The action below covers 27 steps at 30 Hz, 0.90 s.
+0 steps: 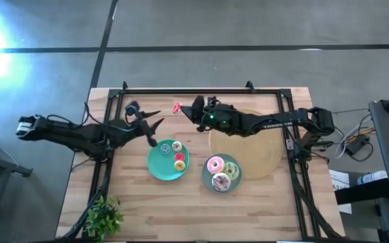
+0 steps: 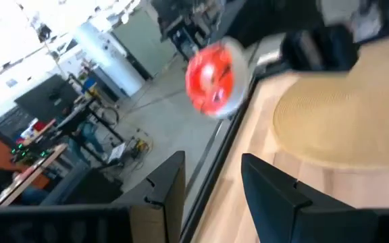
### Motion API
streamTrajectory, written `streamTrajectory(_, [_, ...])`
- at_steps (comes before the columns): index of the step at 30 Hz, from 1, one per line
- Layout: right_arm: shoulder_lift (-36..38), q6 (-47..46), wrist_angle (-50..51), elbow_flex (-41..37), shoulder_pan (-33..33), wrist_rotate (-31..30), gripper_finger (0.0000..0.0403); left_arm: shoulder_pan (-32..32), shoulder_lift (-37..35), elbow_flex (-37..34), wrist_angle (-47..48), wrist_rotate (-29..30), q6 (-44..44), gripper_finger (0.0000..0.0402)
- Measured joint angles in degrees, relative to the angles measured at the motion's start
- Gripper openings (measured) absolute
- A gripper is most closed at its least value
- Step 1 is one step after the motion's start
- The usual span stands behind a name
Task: Pick & Place donuts
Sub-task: Put the small orange donut on the green plate
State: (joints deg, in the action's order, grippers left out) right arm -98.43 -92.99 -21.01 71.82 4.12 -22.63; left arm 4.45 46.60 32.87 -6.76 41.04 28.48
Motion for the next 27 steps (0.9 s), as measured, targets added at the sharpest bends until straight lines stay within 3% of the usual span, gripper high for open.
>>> streamTrajectory(17, [-0.07, -0.18, 0.22, 1.7, 0.02, -1.96, 0.0009, 2.18, 5.95, 1.37, -9.84, -0.77, 7.75, 0.0119])
streamTrajectory(27, [-0.07, -0.04, 0.05, 1.68, 0.02, -1.95, 0.0009, 2.03, 12.85, 4.12, -14.84, 4.11, 10.56, 0.0119])
